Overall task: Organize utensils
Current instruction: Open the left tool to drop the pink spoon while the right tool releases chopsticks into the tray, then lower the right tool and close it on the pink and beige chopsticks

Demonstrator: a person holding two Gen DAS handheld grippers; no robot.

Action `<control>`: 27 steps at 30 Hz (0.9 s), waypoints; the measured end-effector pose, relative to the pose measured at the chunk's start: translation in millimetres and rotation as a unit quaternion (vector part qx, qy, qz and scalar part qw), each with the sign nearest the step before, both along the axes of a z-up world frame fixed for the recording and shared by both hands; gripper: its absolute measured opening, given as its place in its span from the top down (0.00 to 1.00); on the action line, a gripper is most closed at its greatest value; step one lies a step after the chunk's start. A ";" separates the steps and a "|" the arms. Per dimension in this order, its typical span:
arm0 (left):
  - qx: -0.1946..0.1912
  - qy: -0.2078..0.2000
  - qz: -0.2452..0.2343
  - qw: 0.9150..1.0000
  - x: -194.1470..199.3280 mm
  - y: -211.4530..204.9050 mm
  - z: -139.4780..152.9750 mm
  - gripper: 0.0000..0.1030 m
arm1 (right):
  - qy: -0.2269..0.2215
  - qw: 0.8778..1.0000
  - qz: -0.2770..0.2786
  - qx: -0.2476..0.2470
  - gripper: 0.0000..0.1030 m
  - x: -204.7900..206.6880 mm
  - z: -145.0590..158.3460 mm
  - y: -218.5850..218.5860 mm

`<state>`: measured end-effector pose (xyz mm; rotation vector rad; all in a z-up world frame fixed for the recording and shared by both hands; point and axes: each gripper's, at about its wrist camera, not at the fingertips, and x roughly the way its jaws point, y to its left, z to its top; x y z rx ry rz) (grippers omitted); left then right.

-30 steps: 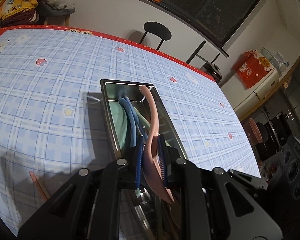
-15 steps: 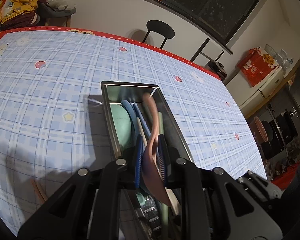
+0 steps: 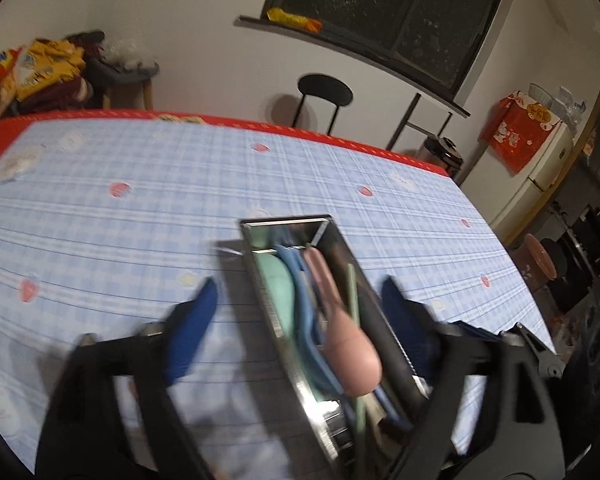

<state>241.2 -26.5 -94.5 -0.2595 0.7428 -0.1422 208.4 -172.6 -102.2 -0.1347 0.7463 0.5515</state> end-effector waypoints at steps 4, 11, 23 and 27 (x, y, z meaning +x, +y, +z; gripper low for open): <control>0.028 -0.010 0.005 1.000 -25.6 15.2 9.5 0.16 | -0.004 1.000 0.009 0.010 0.06 -2.1 4.7 0.7; 0.074 -0.012 0.003 0.997 -86.4 48.0 14.7 0.16 | -0.009 0.998 0.038 0.054 0.09 -31.2 21.1 5.2; 0.072 -0.016 -0.025 0.997 -149.8 71.4 -0.9 0.21 | 0.027 0.994 0.107 0.020 0.83 -89.7 14.6 49.7; 0.060 -0.009 -0.022 0.998 -155.5 82.8 -10.5 0.29 | 0.038 0.989 0.132 -0.058 0.89 -93.2 0.4 81.1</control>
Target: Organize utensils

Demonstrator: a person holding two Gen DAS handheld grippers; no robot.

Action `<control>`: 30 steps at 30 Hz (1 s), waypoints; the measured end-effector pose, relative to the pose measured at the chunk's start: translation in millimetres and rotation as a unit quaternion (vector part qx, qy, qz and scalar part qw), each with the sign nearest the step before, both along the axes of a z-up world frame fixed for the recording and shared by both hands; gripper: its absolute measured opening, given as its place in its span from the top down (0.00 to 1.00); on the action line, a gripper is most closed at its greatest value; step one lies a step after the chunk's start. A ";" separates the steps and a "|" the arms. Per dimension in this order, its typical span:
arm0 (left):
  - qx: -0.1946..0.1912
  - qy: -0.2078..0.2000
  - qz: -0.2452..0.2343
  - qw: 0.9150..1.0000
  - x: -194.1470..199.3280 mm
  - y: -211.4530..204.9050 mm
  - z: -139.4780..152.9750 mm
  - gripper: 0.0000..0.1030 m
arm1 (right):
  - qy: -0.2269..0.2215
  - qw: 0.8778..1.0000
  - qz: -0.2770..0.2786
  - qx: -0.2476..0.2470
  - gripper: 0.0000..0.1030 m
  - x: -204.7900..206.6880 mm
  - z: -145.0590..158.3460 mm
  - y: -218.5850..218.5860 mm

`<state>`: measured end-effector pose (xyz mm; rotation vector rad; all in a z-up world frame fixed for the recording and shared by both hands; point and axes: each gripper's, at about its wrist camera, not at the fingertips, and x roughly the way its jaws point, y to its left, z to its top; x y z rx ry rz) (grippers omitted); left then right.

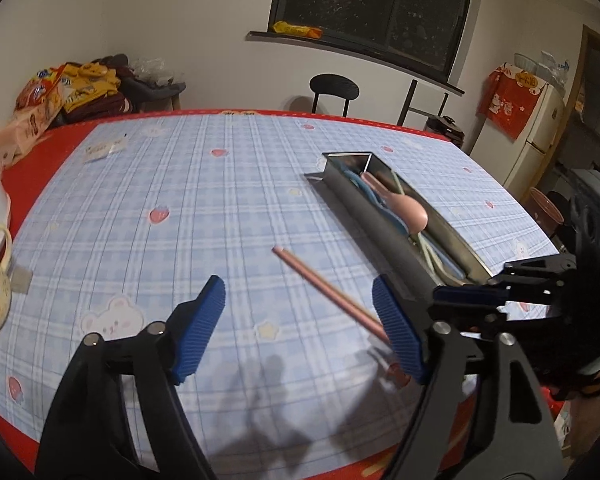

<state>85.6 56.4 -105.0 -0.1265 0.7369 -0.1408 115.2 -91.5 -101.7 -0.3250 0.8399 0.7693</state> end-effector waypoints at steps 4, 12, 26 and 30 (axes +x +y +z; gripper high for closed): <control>-0.005 0.015 -0.005 1.000 -3.9 9.9 -10.4 0.50 | -0.004 0.997 0.012 -0.076 0.89 2.5 -9.7 23.8; -0.034 0.040 -0.027 0.998 0.0 21.7 -27.7 0.59 | 0.011 0.986 0.025 -0.166 0.89 8.2 -24.9 43.9; -0.064 0.055 -0.037 0.996 6.9 34.8 -40.5 0.60 | 0.071 0.983 0.001 -0.167 0.89 24.8 -34.4 53.9; -0.068 0.058 -0.036 0.995 7.0 40.6 -41.3 0.60 | 0.100 0.987 -0.017 -0.128 0.90 28.2 -35.7 54.3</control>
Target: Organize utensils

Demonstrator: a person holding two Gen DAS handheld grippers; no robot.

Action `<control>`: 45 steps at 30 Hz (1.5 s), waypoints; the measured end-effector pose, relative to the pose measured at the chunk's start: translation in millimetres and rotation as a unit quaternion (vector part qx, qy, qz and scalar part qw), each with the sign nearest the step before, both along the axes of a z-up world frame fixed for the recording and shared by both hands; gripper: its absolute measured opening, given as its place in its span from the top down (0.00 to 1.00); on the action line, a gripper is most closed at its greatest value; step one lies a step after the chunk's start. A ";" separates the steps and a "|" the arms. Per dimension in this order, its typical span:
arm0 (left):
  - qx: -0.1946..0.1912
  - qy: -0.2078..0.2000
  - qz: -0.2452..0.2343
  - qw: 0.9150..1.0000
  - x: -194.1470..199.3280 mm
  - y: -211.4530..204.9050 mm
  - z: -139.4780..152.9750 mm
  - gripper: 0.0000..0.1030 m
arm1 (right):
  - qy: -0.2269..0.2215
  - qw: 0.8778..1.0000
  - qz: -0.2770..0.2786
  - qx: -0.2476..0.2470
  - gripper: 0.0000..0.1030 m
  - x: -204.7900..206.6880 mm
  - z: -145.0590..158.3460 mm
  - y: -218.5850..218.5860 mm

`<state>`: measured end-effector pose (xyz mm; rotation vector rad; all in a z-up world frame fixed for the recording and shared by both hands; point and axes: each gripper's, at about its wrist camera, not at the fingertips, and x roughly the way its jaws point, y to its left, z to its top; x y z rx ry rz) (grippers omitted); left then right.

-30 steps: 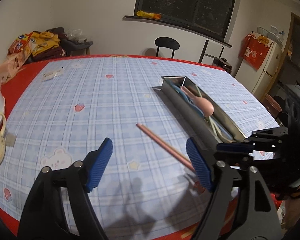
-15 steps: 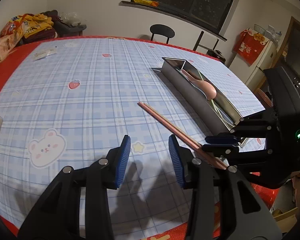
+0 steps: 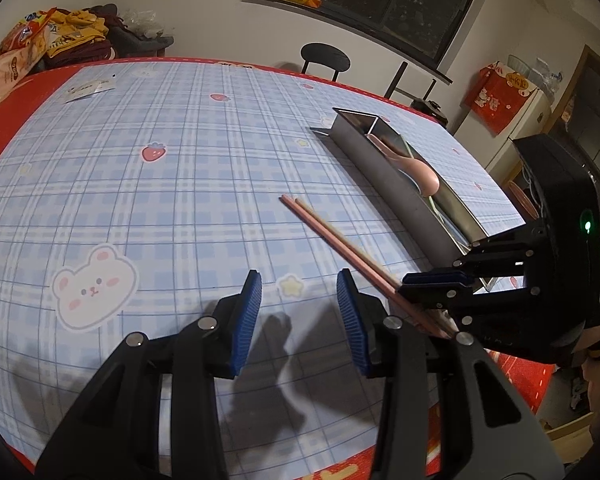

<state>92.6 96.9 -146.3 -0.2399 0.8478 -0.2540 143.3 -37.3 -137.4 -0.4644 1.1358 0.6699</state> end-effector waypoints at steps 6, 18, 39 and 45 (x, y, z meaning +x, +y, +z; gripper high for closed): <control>-0.007 0.012 0.010 1.000 1.3 13.2 -4.5 0.64 | 0.030 0.997 -0.009 0.068 0.91 -8.6 -2.7 24.3; -0.007 0.046 0.010 0.999 3.5 11.7 -16.7 0.65 | -0.017 0.997 -0.028 0.075 0.94 -5.2 -4.4 11.2; 0.171 0.068 -0.026 0.983 23.7 -58.2 -20.2 0.49 | -0.071 0.994 -0.013 0.084 0.94 -28.6 -8.4 -17.9; 0.188 0.074 -0.039 0.979 17.9 -62.4 -19.7 0.49 | -0.070 0.993 -0.015 0.095 0.94 -28.5 -9.1 -20.6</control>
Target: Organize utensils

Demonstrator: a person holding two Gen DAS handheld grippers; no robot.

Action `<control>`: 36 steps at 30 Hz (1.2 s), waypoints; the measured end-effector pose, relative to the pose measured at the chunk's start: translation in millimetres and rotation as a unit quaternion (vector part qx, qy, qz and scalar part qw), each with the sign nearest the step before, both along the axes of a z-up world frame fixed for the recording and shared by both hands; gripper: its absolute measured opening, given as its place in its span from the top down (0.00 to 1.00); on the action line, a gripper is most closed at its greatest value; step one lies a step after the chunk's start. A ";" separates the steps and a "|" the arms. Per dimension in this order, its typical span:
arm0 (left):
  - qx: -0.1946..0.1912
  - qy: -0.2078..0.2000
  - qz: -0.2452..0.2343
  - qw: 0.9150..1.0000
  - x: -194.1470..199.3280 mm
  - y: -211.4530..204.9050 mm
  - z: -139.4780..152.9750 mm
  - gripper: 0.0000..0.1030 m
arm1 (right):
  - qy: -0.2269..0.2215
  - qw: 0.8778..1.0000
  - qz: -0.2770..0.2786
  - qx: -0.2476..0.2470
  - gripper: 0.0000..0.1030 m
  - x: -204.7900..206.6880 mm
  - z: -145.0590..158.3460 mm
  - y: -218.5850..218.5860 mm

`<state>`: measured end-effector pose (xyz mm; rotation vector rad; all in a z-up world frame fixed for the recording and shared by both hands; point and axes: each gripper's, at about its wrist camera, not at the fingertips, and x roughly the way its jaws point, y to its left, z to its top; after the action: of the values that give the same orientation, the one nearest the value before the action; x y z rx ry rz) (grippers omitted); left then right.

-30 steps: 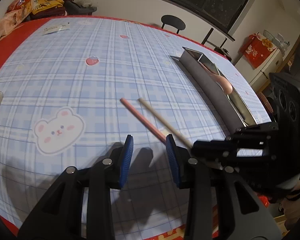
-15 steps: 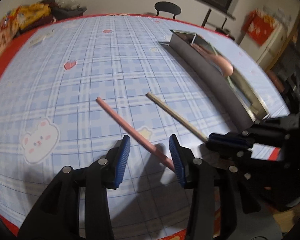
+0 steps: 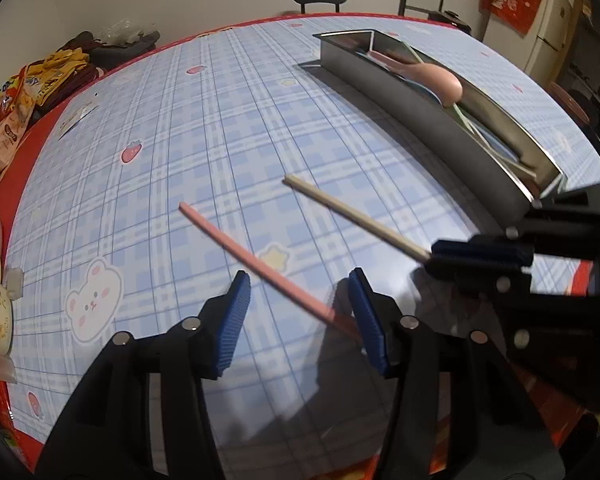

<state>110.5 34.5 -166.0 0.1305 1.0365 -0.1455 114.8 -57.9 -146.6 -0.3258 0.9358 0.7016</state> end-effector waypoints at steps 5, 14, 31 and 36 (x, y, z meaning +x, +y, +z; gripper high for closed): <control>0.004 0.005 -0.023 1.000 -14.4 1.7 2.3 0.76 | -0.003 1.000 0.003 0.000 0.94 -1.1 0.1 0.1; 0.004 0.001 -0.021 1.000 -16.0 15.0 2.3 0.89 | -0.003 1.000 0.002 0.007 0.94 -2.5 -0.3 -1.0; 0.018 -0.069 -0.013 0.997 -36.2 16.5 -2.7 0.88 | -0.016 1.000 -0.007 0.002 0.93 -19.4 -0.2 -11.4; 0.003 -0.068 -0.010 0.998 -35.8 18.0 -2.3 0.88 | -0.015 1.000 -0.010 0.004 0.93 -25.0 -0.3 -14.9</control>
<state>74.6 52.5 -168.3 0.1550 0.9002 -0.1498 89.8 -72.8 -146.8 -0.3196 0.9066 0.6809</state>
